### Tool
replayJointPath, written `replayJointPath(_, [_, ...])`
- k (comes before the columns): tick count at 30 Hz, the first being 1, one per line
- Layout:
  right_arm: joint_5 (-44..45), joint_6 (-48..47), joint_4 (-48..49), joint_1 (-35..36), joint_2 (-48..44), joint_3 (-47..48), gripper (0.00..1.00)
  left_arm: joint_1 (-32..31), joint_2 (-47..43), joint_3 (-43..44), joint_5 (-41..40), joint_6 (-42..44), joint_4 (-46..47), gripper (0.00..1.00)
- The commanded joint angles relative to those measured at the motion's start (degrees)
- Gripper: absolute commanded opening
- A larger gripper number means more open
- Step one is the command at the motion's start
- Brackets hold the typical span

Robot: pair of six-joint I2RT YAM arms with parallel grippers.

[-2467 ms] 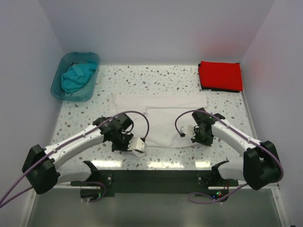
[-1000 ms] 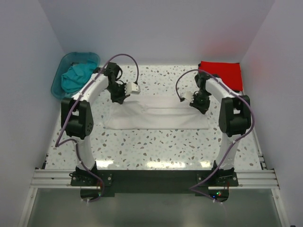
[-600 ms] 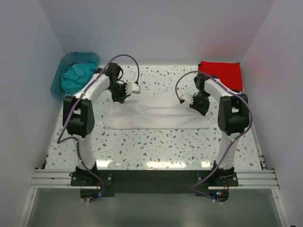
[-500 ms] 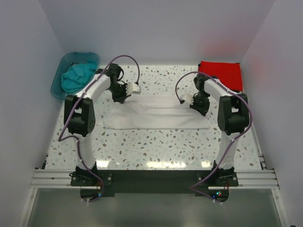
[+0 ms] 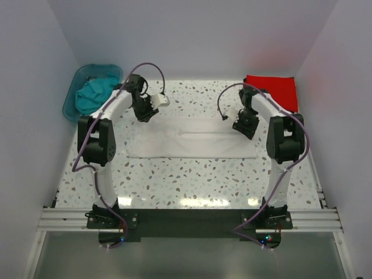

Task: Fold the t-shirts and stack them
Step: Fold the tshirt

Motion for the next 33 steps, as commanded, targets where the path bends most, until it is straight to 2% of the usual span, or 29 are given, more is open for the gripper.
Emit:
replayJointPath(1, [-0.56,5.30,-4.49,-1.77,-2.33,7.10,0.41,2.24,-5.38,0.98,-0.67,-5.37,2.72,0.40])
replayJointPath(5, [-2.33,8.21,-6.71,-1.77,-2.67,8.52,0.37,2.06,-9.51,-3.25,2.14,-8.61,2.80,0.43])
replayJointPath(9, [-5.05,11.46,-5.93,-1.42,-1.97,5.90,0.35,1.10,-10.39,-6.14,6.45,-15.10,0.33,0.42])
replayJointPath(10, [-4.88,11.81,-5.23,-1.07,-1.71,5.28,0.35,0.75,-10.92,-9.29,6.63,-16.25,1.21,0.43])
replayJointPath(17, [-1.63,12.78,2.60,-0.01,2.42,-0.17,0.30,-0.84,-11.01,-17.40,3.92,-26.54,4.82,0.39])
replayJointPath(22, [1.71,10.41,6.72,0.95,1.20,-8.51,0.29,-1.10,-10.84,-21.53,3.38,-31.90,6.22,0.40])
replayJointPath(24, [2.59,9.53,7.43,1.30,0.06,-12.81,0.29,-1.63,-9.26,-23.28,-0.30,-34.09,7.36,0.38])
replayJointPath(29, [2.51,9.09,7.70,3.76,-4.77,-20.91,0.31,-1.37,-0.93,-20.75,-11.20,-36.22,8.51,0.27])
replayJointPath(32, [0.41,10.49,6.47,8.58,-9.33,-27.05,0.32,-1.28,4.95,-14.44,-15.33,-35.17,9.74,0.25])
replayJointPath(33, [-0.82,11.11,5.60,10.17,-10.57,-27.59,0.33,-1.19,7.16,-8.59,-16.04,-34.12,10.26,0.23])
